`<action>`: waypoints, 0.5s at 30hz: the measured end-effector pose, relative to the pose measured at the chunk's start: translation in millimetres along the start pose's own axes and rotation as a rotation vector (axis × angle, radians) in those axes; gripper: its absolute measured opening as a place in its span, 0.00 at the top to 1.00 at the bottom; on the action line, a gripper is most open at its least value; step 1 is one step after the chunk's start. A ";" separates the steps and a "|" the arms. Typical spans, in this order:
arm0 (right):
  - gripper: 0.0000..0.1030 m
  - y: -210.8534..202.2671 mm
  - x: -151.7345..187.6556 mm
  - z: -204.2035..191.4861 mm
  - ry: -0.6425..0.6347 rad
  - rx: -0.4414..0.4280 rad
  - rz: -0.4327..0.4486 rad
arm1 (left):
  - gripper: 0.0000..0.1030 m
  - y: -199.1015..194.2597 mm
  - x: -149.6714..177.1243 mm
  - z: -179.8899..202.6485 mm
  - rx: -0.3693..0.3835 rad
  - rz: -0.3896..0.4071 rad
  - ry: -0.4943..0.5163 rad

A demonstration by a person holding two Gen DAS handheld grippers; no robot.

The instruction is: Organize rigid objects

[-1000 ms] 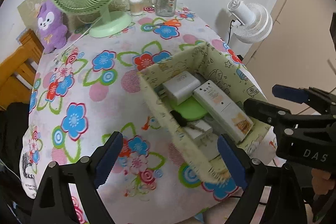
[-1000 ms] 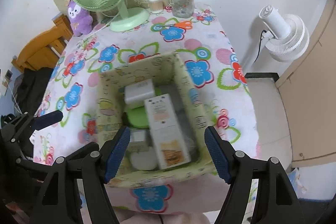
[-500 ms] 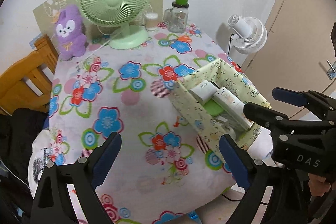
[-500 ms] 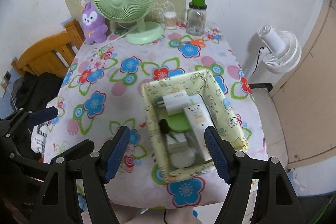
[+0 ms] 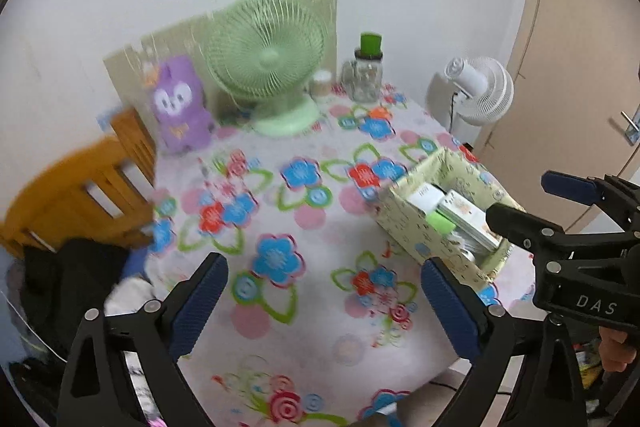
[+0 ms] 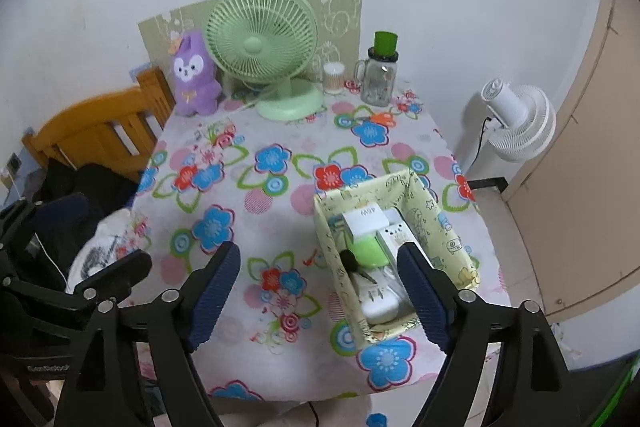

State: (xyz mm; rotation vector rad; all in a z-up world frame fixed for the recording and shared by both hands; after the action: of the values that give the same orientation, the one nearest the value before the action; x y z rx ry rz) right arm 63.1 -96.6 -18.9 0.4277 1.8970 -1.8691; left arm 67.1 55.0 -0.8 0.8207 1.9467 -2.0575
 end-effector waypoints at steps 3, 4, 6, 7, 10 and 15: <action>0.16 -7.7 -5.2 1.2 0.036 -0.001 -0.008 | 0.00 -16.8 -4.5 -1.4 -0.010 0.042 0.011; 0.16 -9.8 -6.3 2.4 0.044 0.000 -0.007 | 0.00 -22.1 -5.7 -0.8 -0.018 0.058 0.012; 0.16 -13.8 -8.6 5.2 0.050 0.007 0.004 | 0.00 -27.2 -7.1 0.2 -0.035 0.076 0.006; 0.16 -17.0 -9.9 7.7 0.047 0.015 0.017 | 0.00 -29.6 -7.8 1.8 -0.043 0.085 -0.003; 0.15 -24.0 -11.9 12.3 0.022 0.042 0.043 | 0.00 -31.6 -9.4 5.1 -0.052 0.085 -0.042; 0.11 -36.7 -9.8 27.1 0.009 0.056 0.069 | 0.00 -34.8 -10.4 13.2 -0.022 0.073 -0.142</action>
State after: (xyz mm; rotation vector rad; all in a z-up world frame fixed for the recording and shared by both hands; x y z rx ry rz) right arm 55.3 -124.1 18.0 0.5140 1.8158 -1.8813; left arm 55.0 44.0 34.2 0.7089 1.8333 -1.9917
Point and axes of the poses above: each gripper's, at about its wrist camera, not at the fingertips, and y roughly the way its jaws point, z to its right, x to its underside, the point moved 2 cm from there along y, roughly the way its jaws point, and after that the axes turned 7 degrees about -z, right-handed, at the moved point
